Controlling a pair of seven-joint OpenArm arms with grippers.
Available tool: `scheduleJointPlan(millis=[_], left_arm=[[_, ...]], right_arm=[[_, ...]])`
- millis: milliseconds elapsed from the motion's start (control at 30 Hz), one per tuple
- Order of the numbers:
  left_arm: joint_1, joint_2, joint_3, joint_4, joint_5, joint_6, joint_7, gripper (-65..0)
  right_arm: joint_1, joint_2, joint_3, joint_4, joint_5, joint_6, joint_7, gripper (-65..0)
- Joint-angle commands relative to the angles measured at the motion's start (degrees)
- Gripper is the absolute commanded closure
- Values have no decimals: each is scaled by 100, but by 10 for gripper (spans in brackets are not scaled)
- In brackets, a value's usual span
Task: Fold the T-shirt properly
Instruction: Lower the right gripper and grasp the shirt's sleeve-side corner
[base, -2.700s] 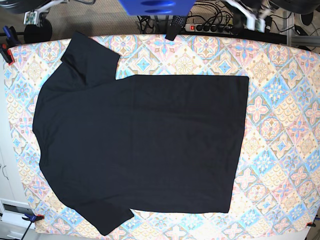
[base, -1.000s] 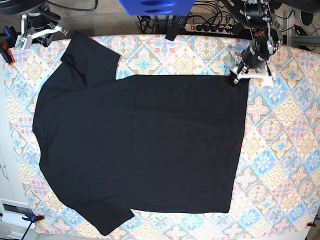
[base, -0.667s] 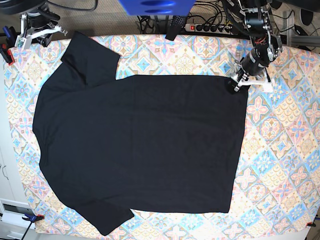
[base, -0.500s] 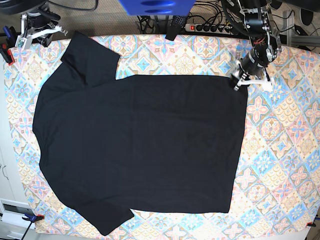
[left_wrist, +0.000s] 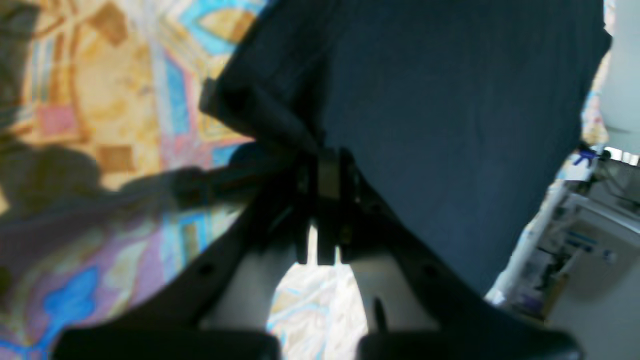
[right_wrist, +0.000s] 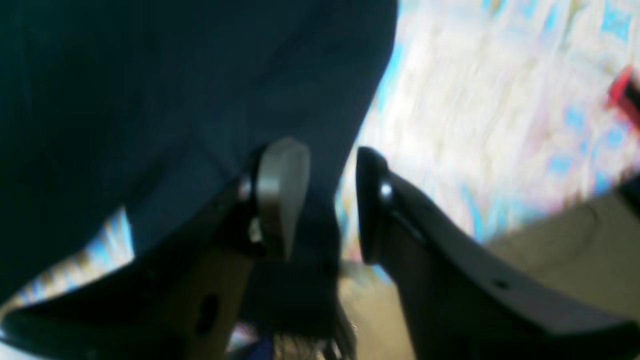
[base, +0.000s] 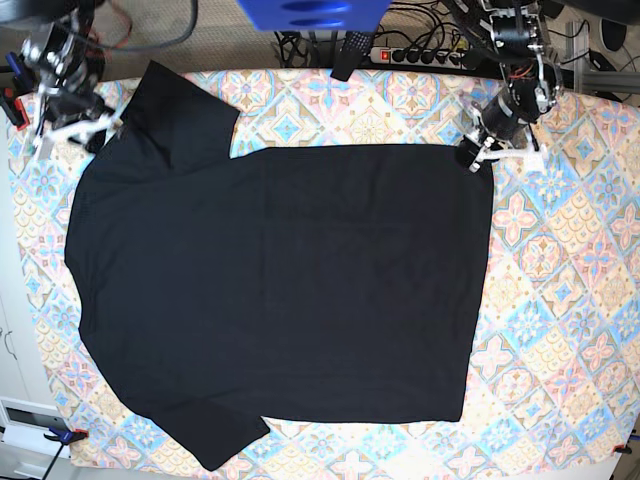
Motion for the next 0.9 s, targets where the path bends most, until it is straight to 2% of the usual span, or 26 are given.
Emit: scheduleJointPlan(millis=[0,200,500,633,733,867], left_arm=[[-19,-78,-21,76,-91,-43,-25,0],[-10,-87,-21,76,-109,-43,-25,0],[-10,-87,-21,76,-91,-43,-25,0],[-10,-87,-21,76,-91,-43,-25,0],[-10,-87,-21,67,-82,-43,-25,0],[-19,-87,-12,67,-82,-43,-25,0]], right_arm=[[9,31,35,-2,27,21,-72,-222],[466,31,35,-600,27,21,-433,-225],[457,31,9,-1268,27,21,-424,-228],[440,13,9,-1294,27,21,-450,-283],[440,-136,9,-1294,27,21,-459,-325],[448,-330,0,-1303,27,21,-459,-340]])
